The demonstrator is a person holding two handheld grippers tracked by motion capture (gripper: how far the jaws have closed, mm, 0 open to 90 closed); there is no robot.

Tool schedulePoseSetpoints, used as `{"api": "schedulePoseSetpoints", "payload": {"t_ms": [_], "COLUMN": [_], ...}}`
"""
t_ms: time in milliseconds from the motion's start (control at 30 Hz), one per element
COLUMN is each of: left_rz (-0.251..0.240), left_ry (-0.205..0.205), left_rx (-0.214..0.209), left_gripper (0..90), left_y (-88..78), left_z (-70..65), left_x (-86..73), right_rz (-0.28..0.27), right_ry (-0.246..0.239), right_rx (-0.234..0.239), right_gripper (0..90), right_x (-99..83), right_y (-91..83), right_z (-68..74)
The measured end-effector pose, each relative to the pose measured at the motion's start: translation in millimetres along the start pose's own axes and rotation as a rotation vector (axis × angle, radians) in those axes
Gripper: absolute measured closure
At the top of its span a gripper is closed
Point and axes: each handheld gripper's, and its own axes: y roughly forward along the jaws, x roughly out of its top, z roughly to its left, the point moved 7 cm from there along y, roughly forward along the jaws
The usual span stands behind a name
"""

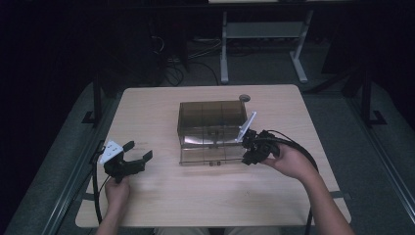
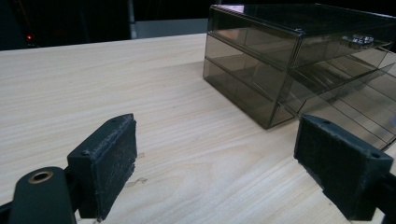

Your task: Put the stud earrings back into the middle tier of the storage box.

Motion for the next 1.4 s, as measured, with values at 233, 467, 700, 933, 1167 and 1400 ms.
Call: {"api": "schedulePoseSetpoints", "payload": {"t_ms": [233, 467, 700, 933, 1167, 1400], "left_rz": [0.002, 0.008, 0.008, 0.008, 0.009, 0.013], "left_ry": [0.001, 0.007, 0.006, 0.004, 0.009, 0.014], "left_rx": [0.002, 0.002, 0.002, 0.002, 0.001, 0.001], "left_gripper": [12.8, 12.8, 12.8, 12.8, 12.8, 12.8], "left_y": [0.1, 0.0, 0.0, -0.2, -0.3, -0.5], "left_z": [0.1, 0.3, 0.3, 0.5, 0.6, 0.8], "left_x": [-0.2, -0.6, -0.6, -0.6, -0.7, -0.9], "right_rz": [-0.001, 0.023, 0.042, 0.058, 0.067, 0.075], "right_ry": [-0.01, 0.0, 0.0, -0.003, -0.002, 0.003], "right_rx": [0.018, 0.041, 0.059, 0.073, 0.092, 0.104], "right_gripper": [75.1, 74.3, 73.8, 73.2, 72.8, 72.9], "right_x": [-14.7, -28.4, -35.1, -38.8, -42.4, -45.3], "right_y": [4.7, 17.7, 29.5, 39.8, 49.8, 56.9], "right_z": [15.2, 22.3, 28.8, 33.8, 36.9, 39.6]}}
